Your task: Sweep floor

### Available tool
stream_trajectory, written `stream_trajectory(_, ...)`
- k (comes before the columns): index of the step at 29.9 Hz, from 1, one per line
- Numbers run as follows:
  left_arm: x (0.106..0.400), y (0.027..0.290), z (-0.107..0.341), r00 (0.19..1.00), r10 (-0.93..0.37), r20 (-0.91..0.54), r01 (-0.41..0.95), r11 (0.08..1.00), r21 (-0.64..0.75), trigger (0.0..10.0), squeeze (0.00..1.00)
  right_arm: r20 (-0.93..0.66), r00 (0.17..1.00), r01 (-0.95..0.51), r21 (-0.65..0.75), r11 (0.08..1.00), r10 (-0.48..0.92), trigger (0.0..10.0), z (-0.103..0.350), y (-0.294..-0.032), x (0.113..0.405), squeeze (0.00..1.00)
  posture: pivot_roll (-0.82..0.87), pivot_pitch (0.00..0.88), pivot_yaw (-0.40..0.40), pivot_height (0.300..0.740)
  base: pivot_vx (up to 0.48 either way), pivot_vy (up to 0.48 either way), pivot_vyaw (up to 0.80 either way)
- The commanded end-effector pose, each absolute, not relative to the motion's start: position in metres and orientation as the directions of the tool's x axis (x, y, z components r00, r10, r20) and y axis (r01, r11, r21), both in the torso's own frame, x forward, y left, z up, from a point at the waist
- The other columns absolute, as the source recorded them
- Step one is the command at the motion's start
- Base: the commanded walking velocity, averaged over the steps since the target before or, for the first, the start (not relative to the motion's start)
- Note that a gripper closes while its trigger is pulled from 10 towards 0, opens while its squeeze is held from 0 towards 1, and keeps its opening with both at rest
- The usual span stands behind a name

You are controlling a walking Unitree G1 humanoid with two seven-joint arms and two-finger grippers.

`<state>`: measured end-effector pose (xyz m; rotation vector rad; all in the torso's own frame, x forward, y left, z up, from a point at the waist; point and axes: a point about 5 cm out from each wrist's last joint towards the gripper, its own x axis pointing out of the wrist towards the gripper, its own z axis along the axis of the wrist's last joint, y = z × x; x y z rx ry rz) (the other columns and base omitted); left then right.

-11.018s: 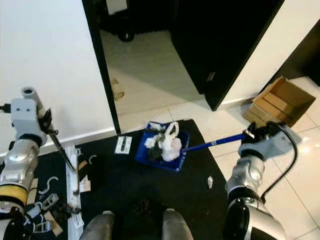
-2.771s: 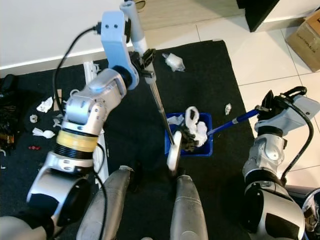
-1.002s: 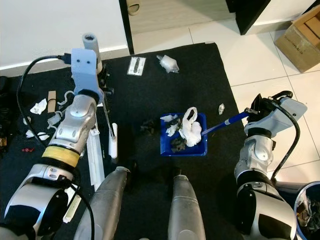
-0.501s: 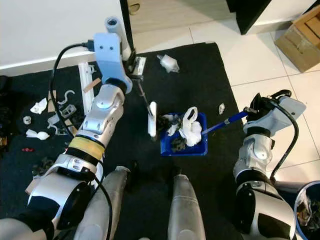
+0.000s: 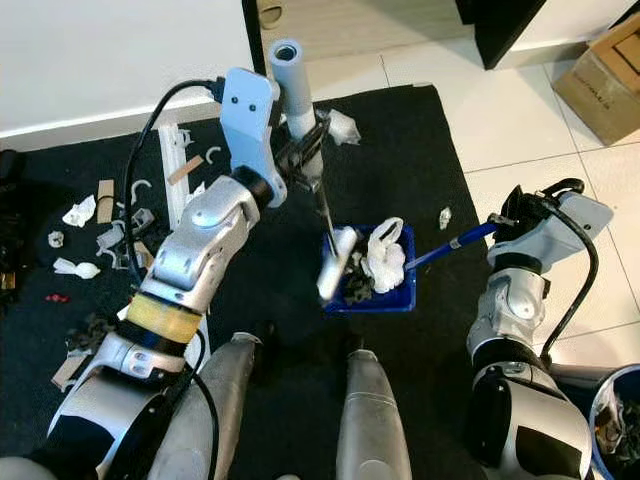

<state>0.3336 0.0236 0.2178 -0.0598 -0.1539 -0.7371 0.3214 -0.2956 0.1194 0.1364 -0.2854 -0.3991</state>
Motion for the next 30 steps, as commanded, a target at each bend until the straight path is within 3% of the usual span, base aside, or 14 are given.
stream_trajectory(1,0.320,0.017,0.217,0.687,-0.711,0.150,0.721,0.692,-0.028,10.0,0.00,0.156,0.894,0.389,0.199,0.899,-0.421,10.0,0.097,-0.295,0.312,0.00,0.17,0.373,0.039,0.740,0.000,0.000,0.00)
stream_trajectory(9,0.321,0.012,0.212,0.792,-0.587,0.165,0.600,0.800,-0.034,10.0,0.00,0.152,0.896,0.382,0.214,0.899,-0.417,10.0,0.096,-0.289,0.314,0.00,0.16,0.376,0.034,0.740,0.000,0.000,0.00)
stream_trajectory(13,0.323,0.015,0.213,0.798,-0.583,0.157,0.593,0.805,-0.025,10.0,0.00,0.152,0.896,0.382,0.216,0.899,-0.417,10.0,0.096,-0.288,0.314,0.00,0.16,0.375,0.034,0.740,0.000,0.000,0.00)
stream_trajectory(23,0.319,0.049,0.225,0.716,-0.692,0.093,0.693,0.720,0.028,10.0,0.00,0.148,0.892,0.392,0.215,0.895,-0.426,10.0,0.096,-0.292,0.313,0.00,0.17,0.359,0.039,0.740,0.000,0.000,0.00)
stream_trajectory(25,0.313,0.071,0.230,0.656,-0.753,0.044,0.751,0.658,0.052,10.0,0.00,0.145,0.891,0.396,0.216,0.892,-0.431,10.0,0.095,-0.293,0.312,0.00,0.17,0.355,0.041,0.740,0.000,0.000,0.00)
stream_trajectory(27,0.313,0.071,0.230,0.656,-0.753,0.044,0.751,0.658,0.052,10.0,0.00,0.145,0.891,0.396,0.216,0.892,-0.431,10.0,0.095,-0.293,0.312,0.00,0.17,0.355,0.041,0.740,0.000,0.000,0.00)
stream_trajectory(29,0.309,0.099,0.238,0.628,-0.778,0.016,0.776,0.627,0.068,10.0,0.00,0.141,0.890,0.400,0.217,0.890,-0.434,10.0,0.094,-0.293,0.311,0.00,0.18,0.351,0.042,0.740,0.000,0.000,0.00)
stream_trajectory(30,0.309,0.099,0.238,0.628,-0.778,0.016,0.776,0.627,0.068,10.0,0.00,0.141,0.890,0.400,0.217,0.890,-0.434,10.0,0.094,-0.293,0.311,0.00,0.18,0.351,0.042,0.740,0.000,0.000,0.00)
